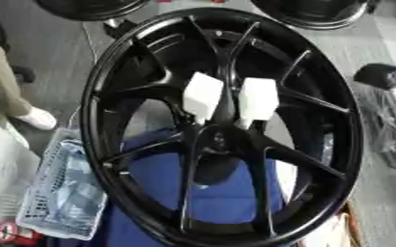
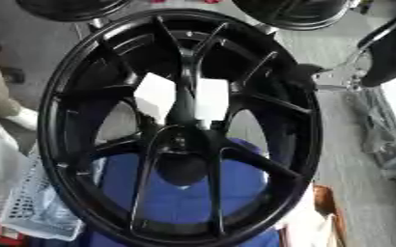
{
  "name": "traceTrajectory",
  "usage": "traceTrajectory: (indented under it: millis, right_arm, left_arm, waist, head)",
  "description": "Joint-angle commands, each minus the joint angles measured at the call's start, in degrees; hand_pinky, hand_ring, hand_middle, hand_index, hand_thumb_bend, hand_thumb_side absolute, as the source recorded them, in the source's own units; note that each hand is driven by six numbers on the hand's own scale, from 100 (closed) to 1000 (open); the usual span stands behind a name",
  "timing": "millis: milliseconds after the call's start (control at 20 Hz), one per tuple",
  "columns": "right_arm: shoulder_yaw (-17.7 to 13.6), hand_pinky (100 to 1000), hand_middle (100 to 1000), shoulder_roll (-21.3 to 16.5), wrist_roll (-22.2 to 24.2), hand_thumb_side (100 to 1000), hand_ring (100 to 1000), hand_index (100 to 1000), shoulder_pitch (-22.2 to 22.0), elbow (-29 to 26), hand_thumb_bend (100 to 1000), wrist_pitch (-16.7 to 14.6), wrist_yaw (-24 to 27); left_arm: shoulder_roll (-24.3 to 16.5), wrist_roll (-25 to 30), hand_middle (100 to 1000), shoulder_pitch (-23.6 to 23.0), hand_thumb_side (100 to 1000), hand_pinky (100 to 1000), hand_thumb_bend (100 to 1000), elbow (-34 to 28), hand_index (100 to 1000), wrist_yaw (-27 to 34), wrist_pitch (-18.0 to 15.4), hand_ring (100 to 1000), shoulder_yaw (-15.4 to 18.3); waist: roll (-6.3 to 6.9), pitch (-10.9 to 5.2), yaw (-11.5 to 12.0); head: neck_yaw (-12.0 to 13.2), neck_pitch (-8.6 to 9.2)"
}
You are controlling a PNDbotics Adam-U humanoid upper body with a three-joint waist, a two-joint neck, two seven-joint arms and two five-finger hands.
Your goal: Pull the pin out of the wheel hub.
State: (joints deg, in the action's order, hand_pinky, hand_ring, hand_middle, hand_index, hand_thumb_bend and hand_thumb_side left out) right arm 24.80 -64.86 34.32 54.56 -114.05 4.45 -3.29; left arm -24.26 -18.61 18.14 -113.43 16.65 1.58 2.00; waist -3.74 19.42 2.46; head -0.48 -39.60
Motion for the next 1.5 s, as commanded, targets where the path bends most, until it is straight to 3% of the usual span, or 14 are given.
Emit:
traceTrajectory:
  millis: [50, 550, 950, 1500]
  right_arm:
    - [1.1, 816, 802, -0.1, -2.1, 413, 834, 847, 1.7, -0.5, 301, 1.3, 0.5]
    - [6.5, 808, 801, 3.3, -6.4, 403, 830, 845, 6.2, -0.5, 301, 4.2, 0.0]
    - [8.9, 805, 809, 5.4, -9.7, 386, 833, 847, 8.3, -0.5, 317, 5.9, -0.9]
    - [10.7, 799, 823, 6.8, -10.2, 397, 836, 859, 8.2, -0.5, 341, 9.6, -0.5]
  left_arm:
    - [-1.0, 0.4, 655, 0.2, 625, 833, 163, -1.2, 721, 0.2, 0.0, 685, 0.0]
    - [-0.9, 0.5, 656, 0.1, 632, 834, 158, -1.2, 721, 0.2, 0.0, 685, -0.1]
    - [-0.7, 0.6, 656, -0.2, 638, 835, 153, -1.2, 720, 0.3, 0.2, 684, -0.1]
    - [-0.3, 0.9, 657, -0.7, 648, 836, 147, -1.2, 720, 0.5, 0.5, 684, -0.4]
  waist:
    - [0.1, -1.23, 0.1]
    - [-0.17, -1.0, 0.5]
    - [-0.17, -0.79, 0.6]
    - [0.09, -0.73, 0.6]
  head:
    - [0.0, 0.88]
    - [0.2, 1.48]
    - [1.2, 1.86]
    - [1.6, 1.0]
